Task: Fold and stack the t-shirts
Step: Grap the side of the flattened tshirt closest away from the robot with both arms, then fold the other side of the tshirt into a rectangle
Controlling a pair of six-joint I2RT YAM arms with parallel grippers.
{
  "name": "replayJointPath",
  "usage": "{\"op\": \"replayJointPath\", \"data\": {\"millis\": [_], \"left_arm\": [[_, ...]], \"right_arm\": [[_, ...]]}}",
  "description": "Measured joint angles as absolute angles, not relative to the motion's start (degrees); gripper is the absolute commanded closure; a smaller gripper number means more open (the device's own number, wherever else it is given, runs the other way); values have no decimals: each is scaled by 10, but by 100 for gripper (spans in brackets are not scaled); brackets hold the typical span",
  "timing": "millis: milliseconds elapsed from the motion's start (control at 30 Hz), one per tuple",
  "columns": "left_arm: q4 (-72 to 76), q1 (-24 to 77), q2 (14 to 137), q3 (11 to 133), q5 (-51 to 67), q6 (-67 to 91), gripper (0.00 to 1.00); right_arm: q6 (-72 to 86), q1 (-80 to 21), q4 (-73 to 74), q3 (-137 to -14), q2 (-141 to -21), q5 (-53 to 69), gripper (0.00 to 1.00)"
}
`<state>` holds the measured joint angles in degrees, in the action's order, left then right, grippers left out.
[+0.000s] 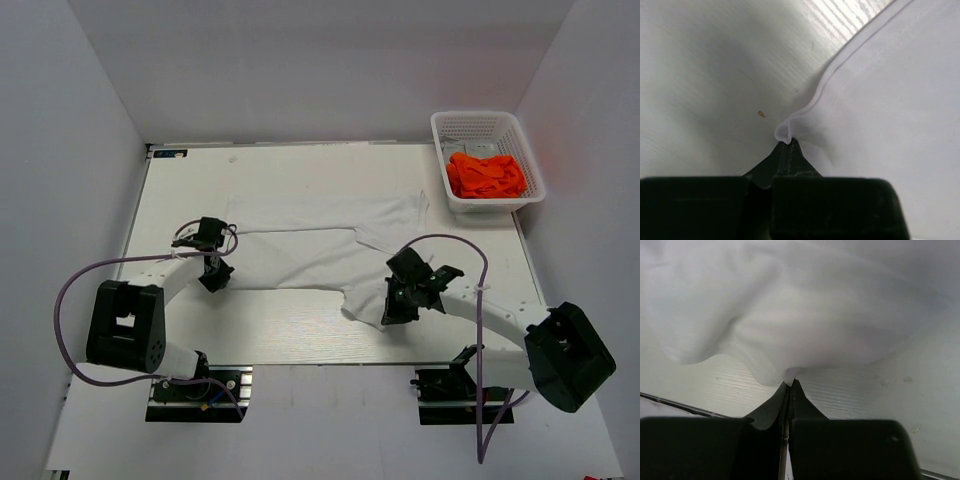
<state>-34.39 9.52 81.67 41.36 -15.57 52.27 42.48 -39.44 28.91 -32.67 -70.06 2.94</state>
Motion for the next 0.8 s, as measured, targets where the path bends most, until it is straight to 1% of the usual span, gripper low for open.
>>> {"op": "replayJointPath", "data": {"millis": [167, 400, 800], "left_arm": [[-369, 96, 803, 426, -149, 510, 100], [-378, 94, 811, 478, -126, 506, 100], [-439, 88, 945, 634, -131, 522, 100]], "right_arm": [[413, -384, 280, -382, -698, -3, 100], [383, -332, 253, -469, -708, -37, 100], [340, -227, 223, -568, -794, -38, 100]]}}
